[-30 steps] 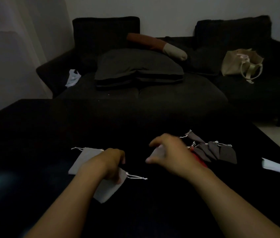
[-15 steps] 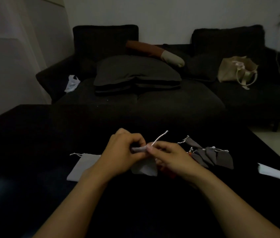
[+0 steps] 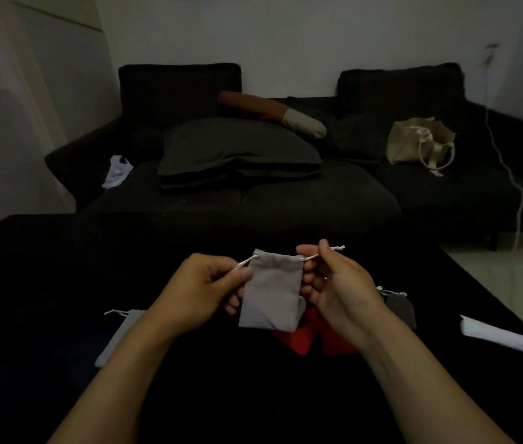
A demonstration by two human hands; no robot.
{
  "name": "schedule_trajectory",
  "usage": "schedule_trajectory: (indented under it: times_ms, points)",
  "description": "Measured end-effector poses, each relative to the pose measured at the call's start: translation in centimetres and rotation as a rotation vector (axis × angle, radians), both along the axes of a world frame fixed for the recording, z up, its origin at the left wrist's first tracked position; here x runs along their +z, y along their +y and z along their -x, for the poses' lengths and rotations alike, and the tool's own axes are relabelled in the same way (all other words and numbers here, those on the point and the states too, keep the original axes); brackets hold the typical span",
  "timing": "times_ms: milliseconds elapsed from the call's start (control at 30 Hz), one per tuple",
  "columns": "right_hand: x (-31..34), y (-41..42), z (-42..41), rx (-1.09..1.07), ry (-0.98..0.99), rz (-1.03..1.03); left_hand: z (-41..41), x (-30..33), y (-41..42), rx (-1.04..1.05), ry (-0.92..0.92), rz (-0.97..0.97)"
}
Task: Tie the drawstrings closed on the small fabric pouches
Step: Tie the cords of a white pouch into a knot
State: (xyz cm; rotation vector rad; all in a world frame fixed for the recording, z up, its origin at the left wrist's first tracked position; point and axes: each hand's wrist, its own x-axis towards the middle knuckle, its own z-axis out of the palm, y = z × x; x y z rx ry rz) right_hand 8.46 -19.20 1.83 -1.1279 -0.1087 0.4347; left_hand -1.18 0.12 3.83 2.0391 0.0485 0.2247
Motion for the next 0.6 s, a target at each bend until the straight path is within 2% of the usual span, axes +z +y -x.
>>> schedule_trajectory:
  times_ms: [133, 233, 267, 300, 367, 400, 433, 500, 600]
  points:
    - [0.1, -0.1, -0.3, -0.024, -0.005, -0.005, -0.3, 0.0, -0.7, -0.039, -0.066, 0.102]
    - [0.2, 0.0, -0.3, -0.07, 0.071, -0.062, -0.9, -0.2, -1.3, 0.083, -0.155, 0.223]
    - [0.2, 0.0, -0.3, -0.079, 0.107, -0.089, -1.2, -0.2, -1.5, 0.125, -0.164, 0.364]
    - [0.3, 0.0, -0.2, -0.081, 0.141, -0.127, -1.5, -0.1, -1.6, 0.149, -0.16, 0.601]
    - [0.6, -0.2, -0.2, -0.084, 0.204, -0.236, -2.0, 0.1, -1.3, 0.147, -0.16, 1.188]
    - [0.7, -0.4, -0.2, -0.089, 0.22, -0.287, -2.0, 0.1, -1.0, 0.164, -0.168, 1.383]
    - [0.8, -0.5, -0.2, -0.093, 0.221, -0.325, -2.0, 0.0, -0.8, 0.192, -0.165, 1.478]
    - [0.8, -0.7, -0.1, -0.078, 0.193, -0.357, -2.1, -0.5, -0.9, 0.208, -0.145, 1.499]
    - [0.9, -0.5, 0.1, -0.016, 0.152, -0.349, -2.6, -1.0, -1.3, 0.2, -0.176, 1.395]
